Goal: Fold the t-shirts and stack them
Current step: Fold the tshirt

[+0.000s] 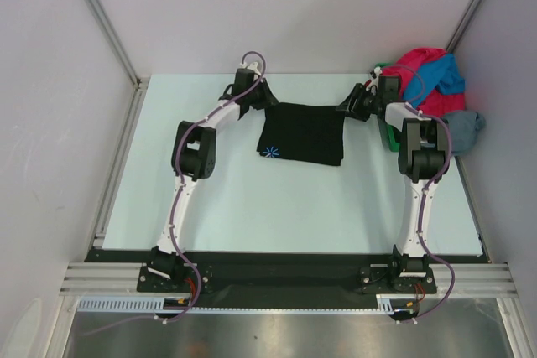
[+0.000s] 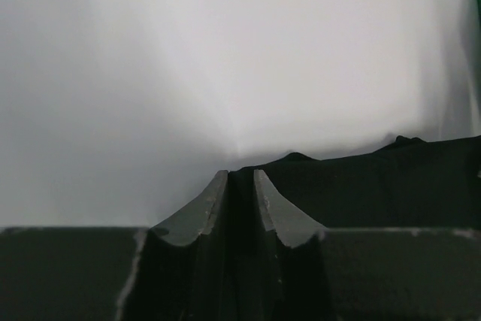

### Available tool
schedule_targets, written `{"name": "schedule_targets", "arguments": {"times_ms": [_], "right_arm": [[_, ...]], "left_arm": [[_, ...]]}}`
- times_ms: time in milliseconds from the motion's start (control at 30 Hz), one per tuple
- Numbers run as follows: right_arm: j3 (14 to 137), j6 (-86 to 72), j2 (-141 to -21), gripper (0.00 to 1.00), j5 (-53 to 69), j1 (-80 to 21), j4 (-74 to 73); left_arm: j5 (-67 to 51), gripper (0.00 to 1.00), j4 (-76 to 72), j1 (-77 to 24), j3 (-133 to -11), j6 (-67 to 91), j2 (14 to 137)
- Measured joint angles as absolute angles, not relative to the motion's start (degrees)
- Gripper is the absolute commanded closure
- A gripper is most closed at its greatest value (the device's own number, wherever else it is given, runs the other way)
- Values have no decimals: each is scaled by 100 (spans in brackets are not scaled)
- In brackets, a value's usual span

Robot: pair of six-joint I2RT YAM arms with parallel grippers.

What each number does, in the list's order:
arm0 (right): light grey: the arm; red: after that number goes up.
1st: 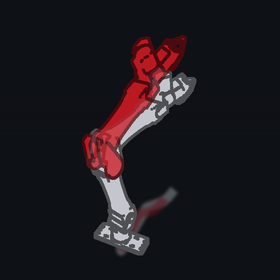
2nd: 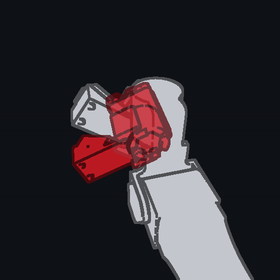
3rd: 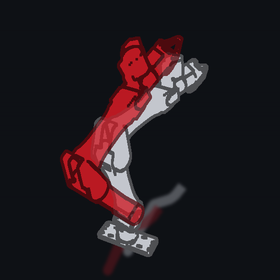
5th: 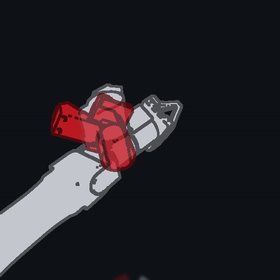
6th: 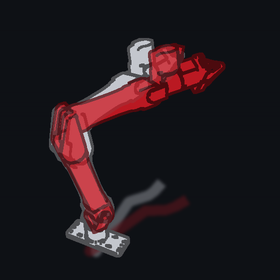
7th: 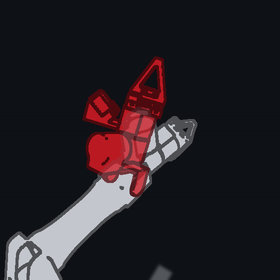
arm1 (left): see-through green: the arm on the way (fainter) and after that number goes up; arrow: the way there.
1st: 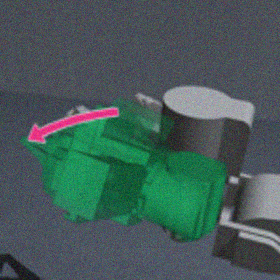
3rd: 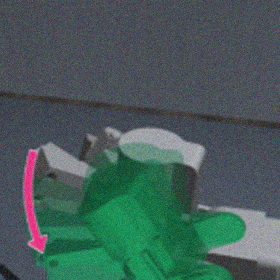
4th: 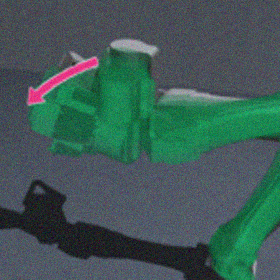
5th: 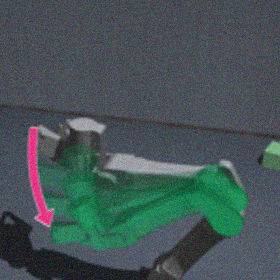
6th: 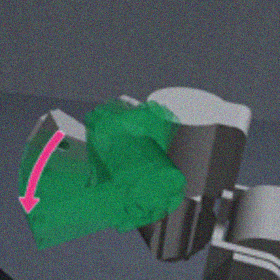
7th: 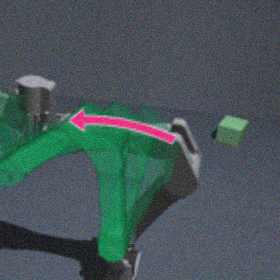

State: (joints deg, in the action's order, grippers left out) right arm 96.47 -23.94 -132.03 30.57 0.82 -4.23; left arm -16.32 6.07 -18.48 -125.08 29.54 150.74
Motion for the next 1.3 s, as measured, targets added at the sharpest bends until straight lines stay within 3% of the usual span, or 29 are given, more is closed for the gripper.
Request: {"name": "schedule_targets", "arguments": {"times_ms": [167,233,333,467,567,600,1100,1300], "right_arm": [[9688,-2425,-13266,52,3114,82,-399],[9688,-2434,-13266,57,3114,82,-397],[9688,-2438,-13268,62,3114,82,-392],[9690,-2458,-13268,76,3114,82,-392],[9690,-2473,-13268,97,3114,82,-397],[9690,-2462,-13266,100,3116,82,-397],[9653,-2434,-12993,100,3052,14,-454],[9644,-2436,-12816,100,3100,-5,-438]], "left_arm": [[-1844,64,506,-1793,-12497,3011,15074],[-1887,64,504,-1785,-12495,3039,15074],[-1979,72,497,-1780,-12492,3063,15074],[-2060,97,471,-1780,-12492,3146,15074],[-2082,100,460,-1780,-12488,3146,15074],[-2080,100,449,-1780,-12468,3146,15063],[-1820,100,-5,-1780,-10348,3144,13192],[-1813,100,-119,-1734,-10112,3155,12951]]}}
